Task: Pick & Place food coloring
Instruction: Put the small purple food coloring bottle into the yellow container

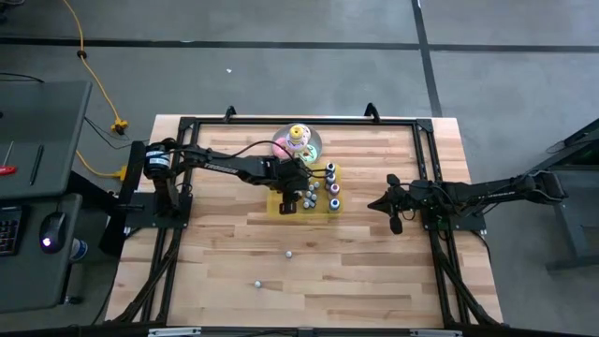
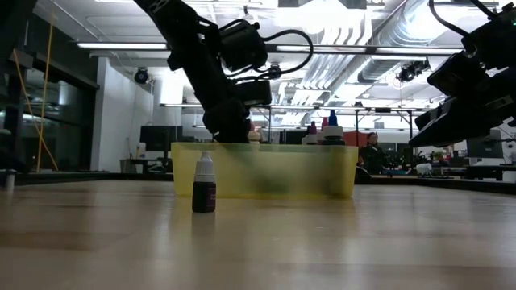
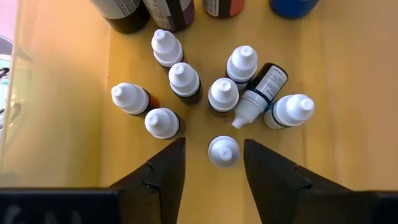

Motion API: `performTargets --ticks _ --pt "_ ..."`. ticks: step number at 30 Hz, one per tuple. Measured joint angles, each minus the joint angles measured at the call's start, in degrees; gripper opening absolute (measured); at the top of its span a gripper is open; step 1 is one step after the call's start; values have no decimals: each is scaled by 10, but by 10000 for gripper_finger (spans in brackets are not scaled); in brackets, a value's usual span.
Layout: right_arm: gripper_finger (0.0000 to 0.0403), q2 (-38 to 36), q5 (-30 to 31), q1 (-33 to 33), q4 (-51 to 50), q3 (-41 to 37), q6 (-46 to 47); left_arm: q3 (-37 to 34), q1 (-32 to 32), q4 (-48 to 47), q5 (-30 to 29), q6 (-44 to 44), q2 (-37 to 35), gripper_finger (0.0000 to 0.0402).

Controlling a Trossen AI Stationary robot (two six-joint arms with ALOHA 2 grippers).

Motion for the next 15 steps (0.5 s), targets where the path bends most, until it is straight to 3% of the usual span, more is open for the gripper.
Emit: performTargets --ticks 5,10,15 --pt "0 0 0 0 0 0 0 5 0 -7 -1 1 -4 167" --pt "0 0 0 0 0 0 0 66 0 -76 -2 1 -8 168" --pt "0 0 0 0 0 0 0 104 0 -129 3 1 -55 168"
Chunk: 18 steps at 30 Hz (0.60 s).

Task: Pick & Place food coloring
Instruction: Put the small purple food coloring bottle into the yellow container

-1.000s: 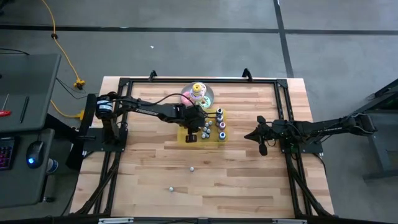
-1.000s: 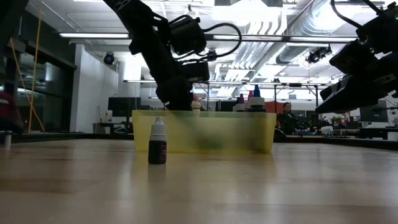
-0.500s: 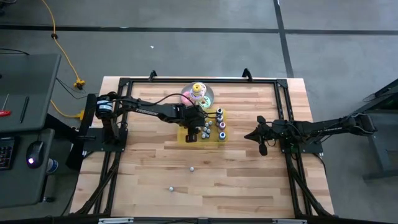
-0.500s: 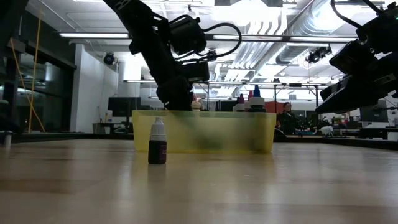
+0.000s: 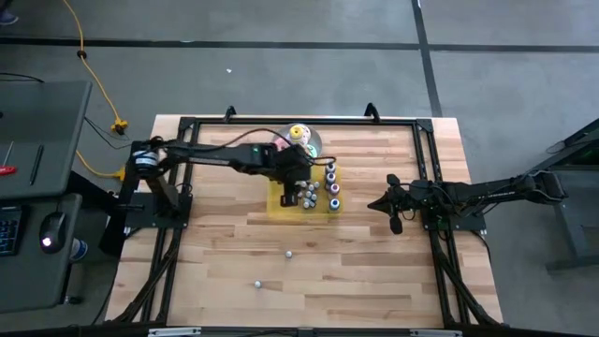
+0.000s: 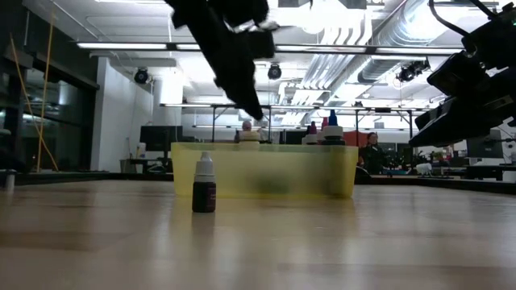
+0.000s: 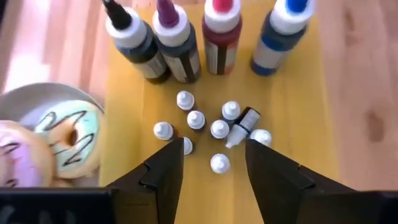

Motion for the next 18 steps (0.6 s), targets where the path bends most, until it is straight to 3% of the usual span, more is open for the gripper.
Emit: performTargets --ticks 7,18 --pt "0 0 0 0 -2 0 0 1 -13 -97 -4 -5 -97 168" --pt "0 0 0 0 0 0 0 -13 -49 -194 3 -97 -206 168"
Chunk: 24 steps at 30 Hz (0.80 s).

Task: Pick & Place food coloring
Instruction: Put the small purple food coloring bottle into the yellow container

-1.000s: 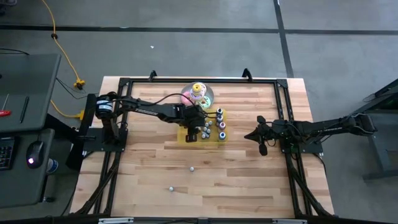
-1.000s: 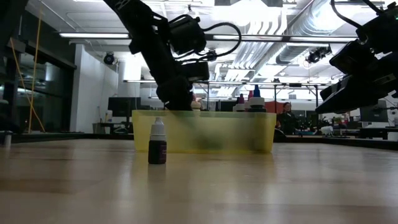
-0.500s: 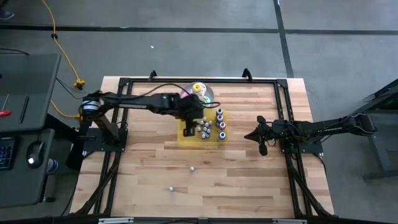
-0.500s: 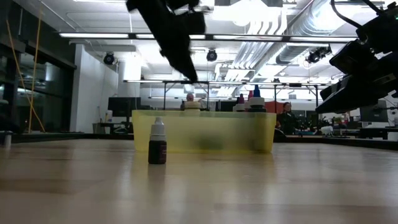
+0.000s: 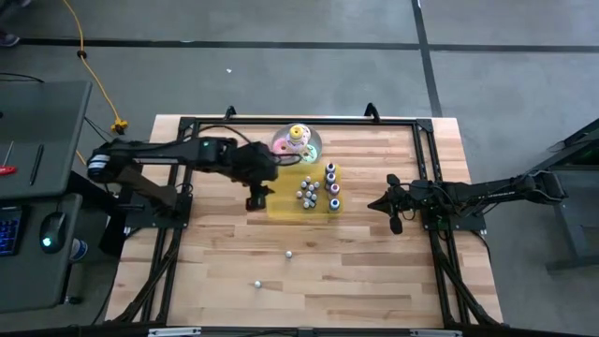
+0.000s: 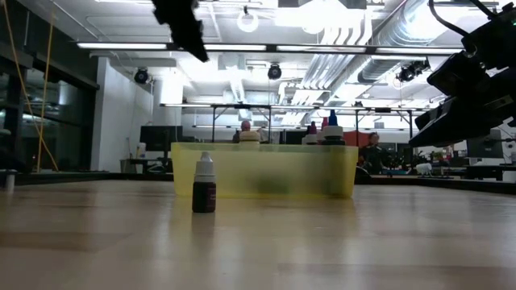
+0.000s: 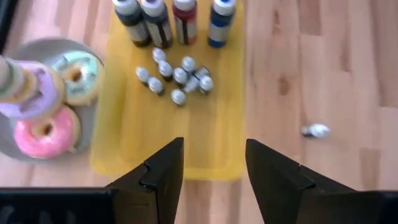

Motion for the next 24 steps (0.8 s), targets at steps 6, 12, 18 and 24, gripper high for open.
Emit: performTargets --ticks 6,12,18,24 --pt "0 0 0 0 -1 0 0 -63 -28 4 18 -32 -60 168" --pt "0 0 0 0 0 0 0 -120 -63 44 22 -41 -112 168" --pt "0 0 0 0 0 0 0 -141 -107 112 46 -41 -126 168" --pt "0 0 0 0 -1 0 0 -142 -145 148 55 -21 -98 168"
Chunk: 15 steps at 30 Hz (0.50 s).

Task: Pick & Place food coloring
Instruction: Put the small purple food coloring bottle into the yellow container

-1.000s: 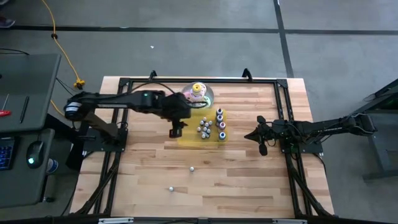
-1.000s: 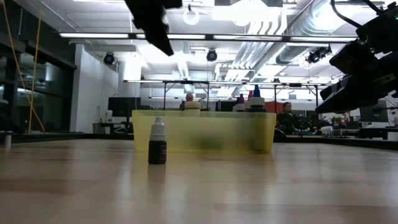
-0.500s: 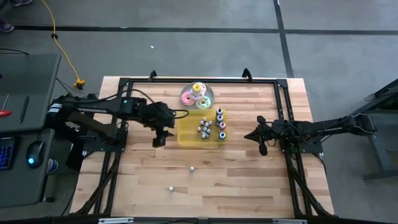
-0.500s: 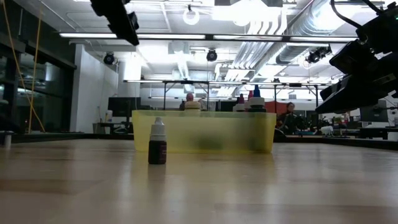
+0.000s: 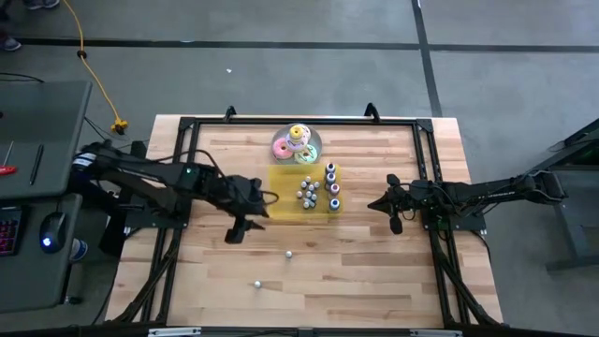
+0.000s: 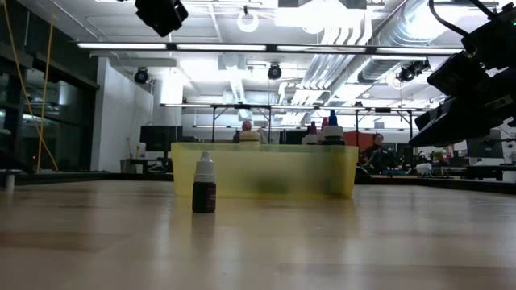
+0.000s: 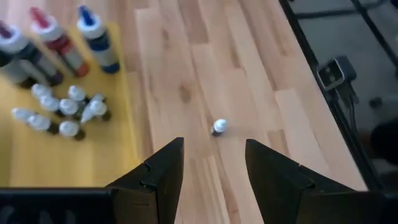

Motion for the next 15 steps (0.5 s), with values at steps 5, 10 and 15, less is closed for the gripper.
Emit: performTargets --ticks 5,10,15 --pt "0 0 0 0 0 0 0 0 -26 25 0 53 37 168" --pt "0 0 0 0 0 0 0 2 -48 68 0 73 91 168" --pt "0 0 0 0 -1 0 0 1 -63 104 11 74 154 168"
